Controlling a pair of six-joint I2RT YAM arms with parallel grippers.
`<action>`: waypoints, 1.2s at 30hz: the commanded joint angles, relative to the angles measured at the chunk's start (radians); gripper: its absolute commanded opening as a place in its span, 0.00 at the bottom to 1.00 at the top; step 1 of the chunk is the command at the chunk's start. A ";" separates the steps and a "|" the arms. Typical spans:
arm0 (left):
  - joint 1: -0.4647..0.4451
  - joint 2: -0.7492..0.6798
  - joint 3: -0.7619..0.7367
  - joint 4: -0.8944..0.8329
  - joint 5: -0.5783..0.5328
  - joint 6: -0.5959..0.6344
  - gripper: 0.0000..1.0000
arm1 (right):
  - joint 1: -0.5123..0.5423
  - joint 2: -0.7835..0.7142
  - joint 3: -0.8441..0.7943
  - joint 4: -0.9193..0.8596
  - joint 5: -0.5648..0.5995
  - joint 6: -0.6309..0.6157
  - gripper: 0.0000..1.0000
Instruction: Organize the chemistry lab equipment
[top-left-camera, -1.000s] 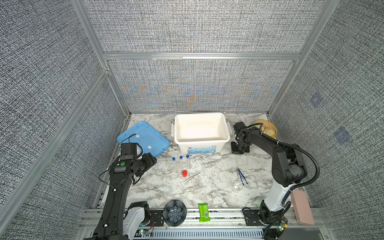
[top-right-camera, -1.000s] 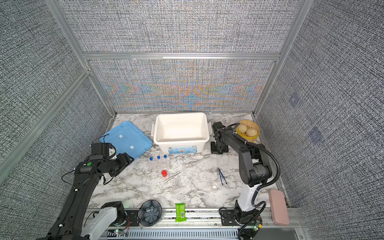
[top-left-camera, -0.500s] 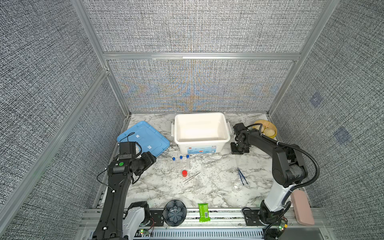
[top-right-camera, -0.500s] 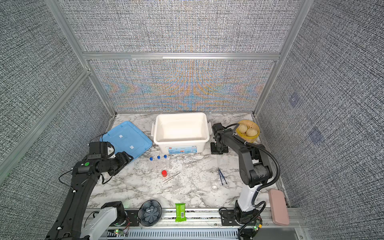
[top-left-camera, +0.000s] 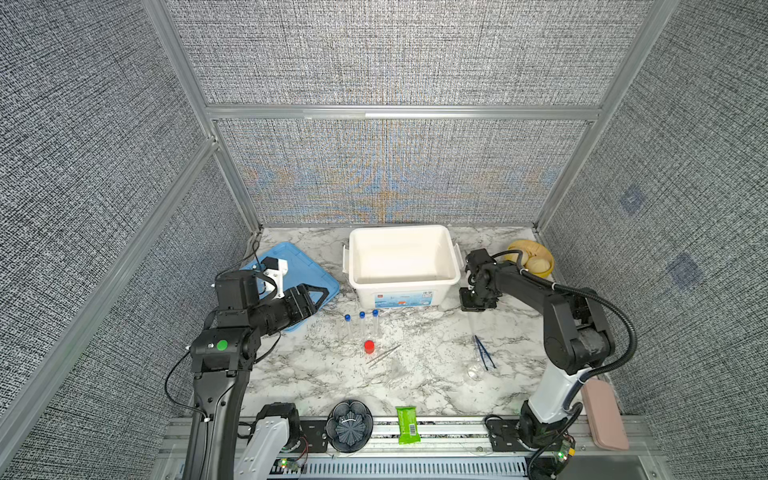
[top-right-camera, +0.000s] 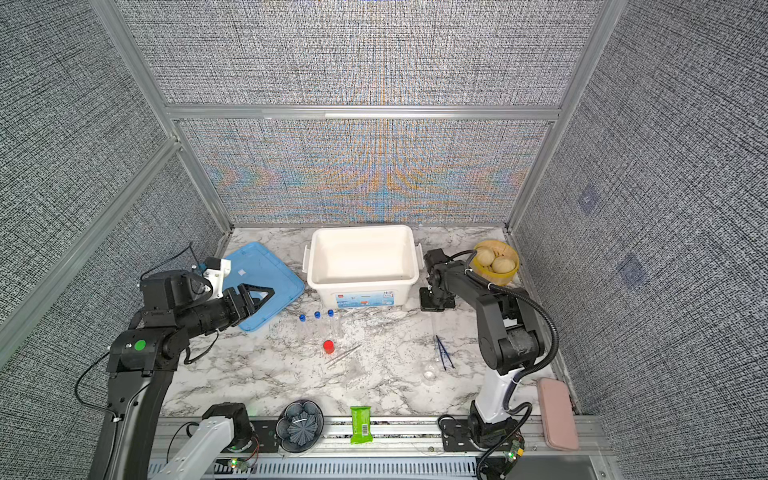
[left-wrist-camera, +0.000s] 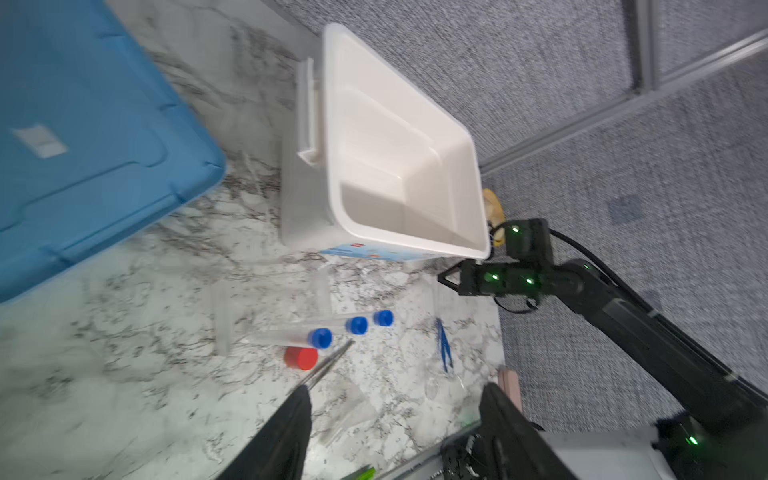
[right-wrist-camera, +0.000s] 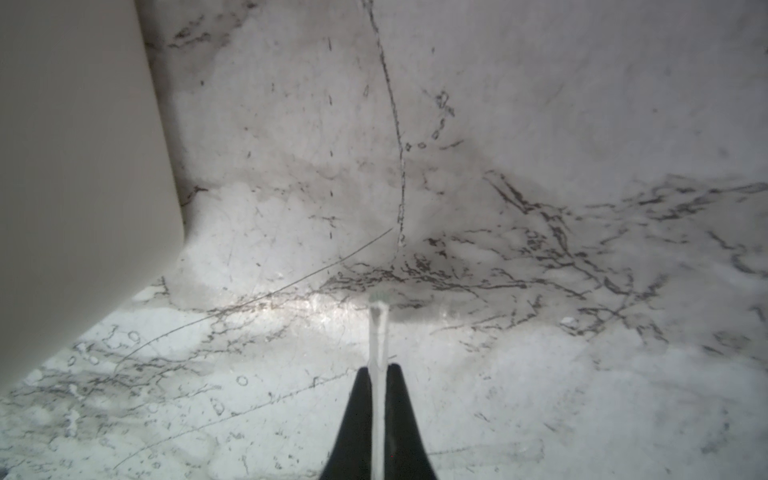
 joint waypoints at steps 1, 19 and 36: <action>-0.101 0.037 0.041 0.097 0.004 -0.042 0.65 | -0.002 0.004 0.001 0.008 -0.026 0.003 0.00; -0.786 0.522 0.259 0.289 -0.388 -0.078 0.65 | -0.056 -0.051 -0.075 0.100 -0.123 0.052 0.00; -0.922 0.973 0.320 0.556 -0.359 -0.105 0.64 | -0.142 -0.093 -0.114 0.183 -0.234 0.085 0.00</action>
